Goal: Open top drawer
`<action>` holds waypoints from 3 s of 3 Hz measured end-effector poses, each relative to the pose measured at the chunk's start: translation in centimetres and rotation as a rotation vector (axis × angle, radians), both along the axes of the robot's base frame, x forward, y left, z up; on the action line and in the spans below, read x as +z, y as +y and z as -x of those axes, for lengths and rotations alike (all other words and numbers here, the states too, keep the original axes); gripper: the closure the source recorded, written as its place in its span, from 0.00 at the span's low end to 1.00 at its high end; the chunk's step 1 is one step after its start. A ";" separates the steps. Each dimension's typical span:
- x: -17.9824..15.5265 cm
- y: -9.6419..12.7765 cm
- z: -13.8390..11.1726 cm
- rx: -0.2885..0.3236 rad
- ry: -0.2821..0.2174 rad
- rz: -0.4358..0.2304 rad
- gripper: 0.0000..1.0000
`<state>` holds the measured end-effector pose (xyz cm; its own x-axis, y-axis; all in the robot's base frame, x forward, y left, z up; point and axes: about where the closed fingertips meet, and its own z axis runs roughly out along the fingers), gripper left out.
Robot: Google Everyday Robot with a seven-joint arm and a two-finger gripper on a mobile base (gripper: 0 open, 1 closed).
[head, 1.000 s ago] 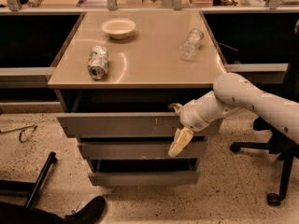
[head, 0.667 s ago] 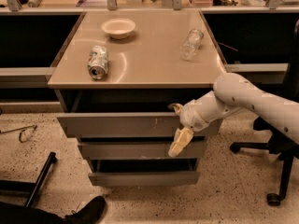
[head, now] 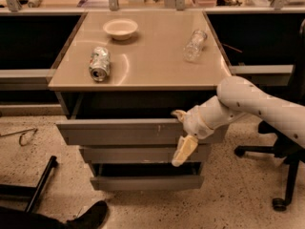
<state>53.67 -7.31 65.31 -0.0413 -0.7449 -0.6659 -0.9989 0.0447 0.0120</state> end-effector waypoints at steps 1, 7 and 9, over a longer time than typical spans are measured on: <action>1.0 -0.1 3.4 -0.020 0.020 -0.008 0.00; 2.8 -1.5 9.2 -0.084 0.033 0.022 0.00; 2.5 1.1 6.7 -0.041 0.021 0.034 0.00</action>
Offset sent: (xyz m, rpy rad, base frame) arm -0.1193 -0.0068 -0.0127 -0.0043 0.1169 -0.0271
